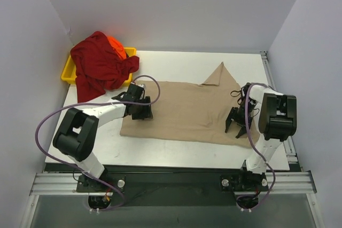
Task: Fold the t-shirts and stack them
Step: Fold the flattened tshirt in 1/3 of the way
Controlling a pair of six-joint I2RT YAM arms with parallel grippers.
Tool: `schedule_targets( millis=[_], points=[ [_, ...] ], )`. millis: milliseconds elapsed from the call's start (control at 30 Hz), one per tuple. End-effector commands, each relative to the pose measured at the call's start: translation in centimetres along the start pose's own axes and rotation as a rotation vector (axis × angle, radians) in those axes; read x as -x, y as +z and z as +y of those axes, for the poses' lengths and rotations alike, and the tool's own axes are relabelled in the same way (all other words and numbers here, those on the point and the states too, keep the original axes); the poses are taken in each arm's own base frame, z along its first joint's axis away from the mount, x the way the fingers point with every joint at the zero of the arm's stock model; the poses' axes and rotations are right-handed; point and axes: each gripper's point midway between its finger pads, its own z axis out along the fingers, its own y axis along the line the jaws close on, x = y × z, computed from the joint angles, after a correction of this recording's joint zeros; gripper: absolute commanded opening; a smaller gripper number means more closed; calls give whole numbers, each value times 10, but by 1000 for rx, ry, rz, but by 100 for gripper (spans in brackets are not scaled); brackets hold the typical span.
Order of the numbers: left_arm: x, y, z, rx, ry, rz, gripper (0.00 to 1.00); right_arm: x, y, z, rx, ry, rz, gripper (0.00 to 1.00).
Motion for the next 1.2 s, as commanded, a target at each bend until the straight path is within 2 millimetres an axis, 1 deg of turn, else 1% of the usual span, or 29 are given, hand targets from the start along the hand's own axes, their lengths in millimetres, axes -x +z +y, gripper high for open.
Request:
schedule_targets(
  millis=[0,100,133,200,233,300,467,567,733,867,900,933,967,1000,1033,1133,1167],
  points=[
    [-60,2,23,61,-17,160,60,-25,3,-24,-61,66,58,56],
    [-70,-2,21,54,-15,170,60,-31,2,-29,-38,112,63,56],
    [-77,-3,22,59,-19,182,60,-35,4,-33,-46,122,72,56],
    [-84,-7,22,62,-27,187,60,-36,3,-37,-47,136,64,56],
    [-92,-9,24,71,-29,200,60,-39,4,-38,-52,139,70,56],
    [-97,-15,25,72,-37,197,60,-42,4,-40,-52,148,70,56],
    [-125,-23,28,76,-62,243,60,-52,9,-44,-62,155,89,56],
    [-138,-29,30,83,-59,267,60,-59,11,-49,-83,156,93,56],
    [-149,-40,30,92,-75,274,60,-67,10,-54,-97,166,71,56],
    [-142,-48,26,76,-71,246,60,-66,6,-51,-74,174,53,56],
    [-137,-49,23,67,-61,235,60,-65,2,-49,-62,175,40,56],
    [-129,-51,17,56,-54,218,60,-59,-3,-44,-45,173,19,56],
    [-122,-53,14,51,-47,207,60,-58,-8,-40,-26,174,16,56],
    [-115,-55,11,49,-32,194,61,-54,-15,-37,-10,170,-6,56],
    [-101,-59,1,35,-24,170,61,-45,-25,-32,11,165,-40,56],
    [-83,-62,-6,41,11,144,62,-34,-48,-21,57,137,-90,56],
    [-71,-63,-12,35,18,125,62,-24,-64,-13,86,122,-132,56]
  ],
)
